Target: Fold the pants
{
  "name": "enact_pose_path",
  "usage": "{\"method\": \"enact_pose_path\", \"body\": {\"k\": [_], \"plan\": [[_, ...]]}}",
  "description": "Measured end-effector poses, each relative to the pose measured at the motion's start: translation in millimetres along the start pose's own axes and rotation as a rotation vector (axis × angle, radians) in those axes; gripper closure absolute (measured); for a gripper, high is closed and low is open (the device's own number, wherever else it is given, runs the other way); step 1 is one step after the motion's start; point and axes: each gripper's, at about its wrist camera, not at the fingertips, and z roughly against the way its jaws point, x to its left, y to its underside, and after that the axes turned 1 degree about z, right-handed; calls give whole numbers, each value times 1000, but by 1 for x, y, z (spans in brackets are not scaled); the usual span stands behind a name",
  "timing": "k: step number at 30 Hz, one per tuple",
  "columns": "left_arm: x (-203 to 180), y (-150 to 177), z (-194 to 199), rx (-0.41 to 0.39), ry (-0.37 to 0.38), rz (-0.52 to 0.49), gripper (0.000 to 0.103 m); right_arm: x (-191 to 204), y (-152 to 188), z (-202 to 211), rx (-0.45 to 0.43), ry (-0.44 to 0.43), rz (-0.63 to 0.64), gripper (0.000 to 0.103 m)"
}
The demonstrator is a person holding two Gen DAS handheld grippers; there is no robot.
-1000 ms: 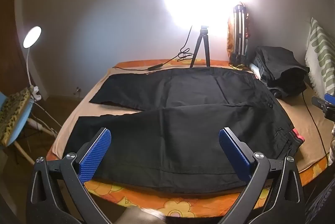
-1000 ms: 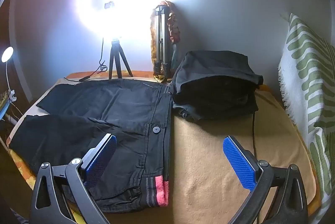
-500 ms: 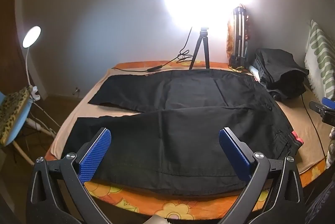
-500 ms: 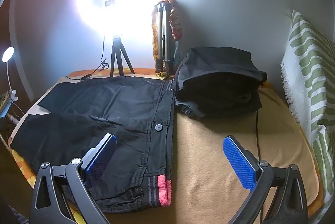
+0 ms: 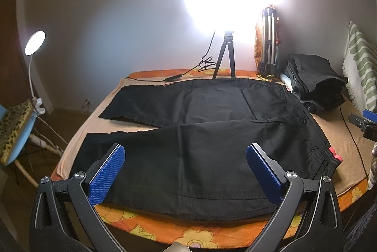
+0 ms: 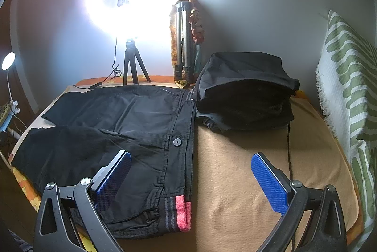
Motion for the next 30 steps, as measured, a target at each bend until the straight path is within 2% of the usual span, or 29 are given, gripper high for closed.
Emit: {"method": "enact_pose_path", "body": {"k": [30], "plan": [[3,-1,-1,1,5,0,0,-1,-1,-1,7,-7,-4,0]]}}
